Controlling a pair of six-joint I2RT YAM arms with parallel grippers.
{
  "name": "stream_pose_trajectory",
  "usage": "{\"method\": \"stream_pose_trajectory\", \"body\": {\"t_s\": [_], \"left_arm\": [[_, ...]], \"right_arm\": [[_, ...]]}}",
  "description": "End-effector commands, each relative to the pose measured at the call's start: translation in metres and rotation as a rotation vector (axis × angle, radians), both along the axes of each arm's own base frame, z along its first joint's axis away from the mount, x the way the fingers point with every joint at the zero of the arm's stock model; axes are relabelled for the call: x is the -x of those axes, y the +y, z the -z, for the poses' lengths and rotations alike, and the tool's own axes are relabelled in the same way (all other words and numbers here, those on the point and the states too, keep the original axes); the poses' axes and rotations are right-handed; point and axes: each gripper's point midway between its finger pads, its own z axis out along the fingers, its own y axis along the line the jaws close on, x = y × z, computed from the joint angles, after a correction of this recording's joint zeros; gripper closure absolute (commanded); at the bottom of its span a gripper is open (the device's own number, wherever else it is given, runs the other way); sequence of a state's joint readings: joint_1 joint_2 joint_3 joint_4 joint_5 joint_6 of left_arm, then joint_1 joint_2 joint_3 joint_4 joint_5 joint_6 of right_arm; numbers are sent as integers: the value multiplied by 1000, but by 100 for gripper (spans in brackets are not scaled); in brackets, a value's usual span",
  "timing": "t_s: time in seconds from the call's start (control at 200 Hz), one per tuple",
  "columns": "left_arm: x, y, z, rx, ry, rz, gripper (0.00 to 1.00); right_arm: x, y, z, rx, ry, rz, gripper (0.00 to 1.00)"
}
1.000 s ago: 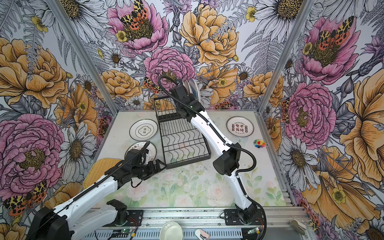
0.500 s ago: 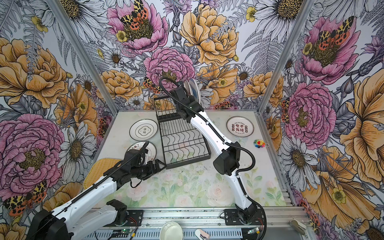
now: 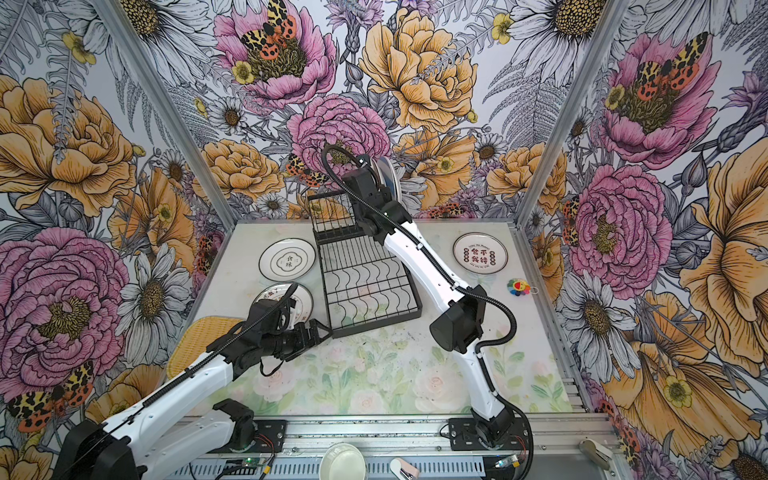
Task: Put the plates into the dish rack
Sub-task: 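Open the right gripper and draw it back from the rack while the left gripper rises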
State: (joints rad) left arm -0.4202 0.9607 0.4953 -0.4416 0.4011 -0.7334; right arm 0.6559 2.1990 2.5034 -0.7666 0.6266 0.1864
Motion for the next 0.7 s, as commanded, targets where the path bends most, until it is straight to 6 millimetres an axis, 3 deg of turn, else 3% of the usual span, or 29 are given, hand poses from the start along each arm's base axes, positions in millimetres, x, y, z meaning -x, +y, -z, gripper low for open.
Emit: {"method": "stream_pose_trajectory", "body": {"t_s": [0.0,0.355,0.555,0.696], "left_arm": [[-1,5,-1,-11,-13,-11,1],[-6,22,-5,-74,-29,-70,1],[-10,43,-10,-119,-40,-145,1],[-17,58,-13,-170,-42,-190,1]], "right_arm": [[12,-18,-37,-37,-59,26,66],[42,-19,-44,-69,-33,-24,56],[67,-26,-39,-111,12,-55,43],[87,-32,-30,-144,53,-82,41]]}}
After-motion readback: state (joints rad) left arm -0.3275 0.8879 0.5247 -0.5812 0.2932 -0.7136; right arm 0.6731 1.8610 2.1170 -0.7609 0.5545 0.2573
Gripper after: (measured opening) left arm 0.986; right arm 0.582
